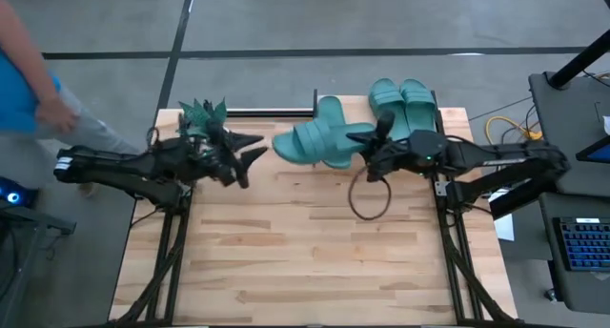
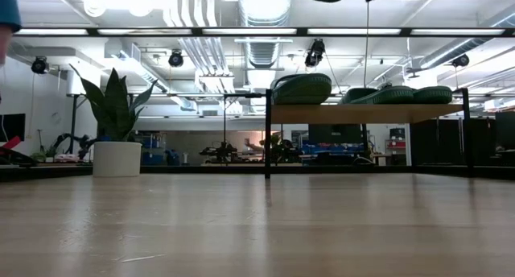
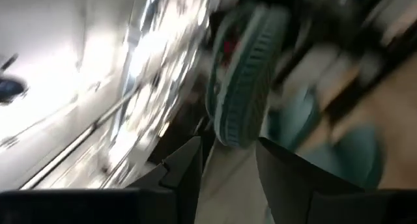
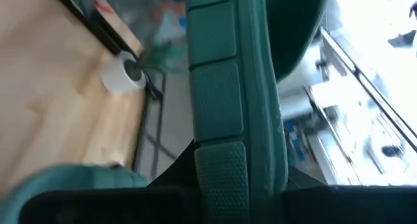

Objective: Pick and place slides into the shelf
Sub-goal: Put the green slipper on the shelf

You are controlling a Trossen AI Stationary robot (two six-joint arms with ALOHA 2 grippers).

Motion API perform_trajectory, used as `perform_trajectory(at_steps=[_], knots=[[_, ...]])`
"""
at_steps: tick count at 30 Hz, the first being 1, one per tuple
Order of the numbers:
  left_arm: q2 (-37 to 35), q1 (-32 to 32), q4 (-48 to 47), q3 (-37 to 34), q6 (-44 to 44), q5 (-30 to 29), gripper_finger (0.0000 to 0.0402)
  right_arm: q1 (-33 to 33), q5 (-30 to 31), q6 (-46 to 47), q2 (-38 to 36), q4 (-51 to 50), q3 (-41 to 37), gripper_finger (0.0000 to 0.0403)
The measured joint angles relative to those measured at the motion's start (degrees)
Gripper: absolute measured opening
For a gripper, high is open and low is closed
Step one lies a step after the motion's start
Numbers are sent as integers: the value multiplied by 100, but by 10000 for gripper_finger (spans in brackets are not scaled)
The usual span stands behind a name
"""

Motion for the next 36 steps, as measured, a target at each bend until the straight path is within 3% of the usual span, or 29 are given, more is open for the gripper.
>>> perform_trajectory(at_steps=[3,6,28,31,36], knots=[[-184,0,-55,2,-226,861,129,0,-566,2,-209,351,-402,48],[-148,0,-73,2,-132,1158,130,4,-683,0,-261,659,-654,48],[1018,0,163,267,155,948,128,-4,-955,196,-67,659,-673,48],[1118,0,324,267,153,924,106,-26,-950,199,-73,668,-673,47],[1125,0,357,267,165,912,25,-45,-915,322,-80,729,-673,49]])
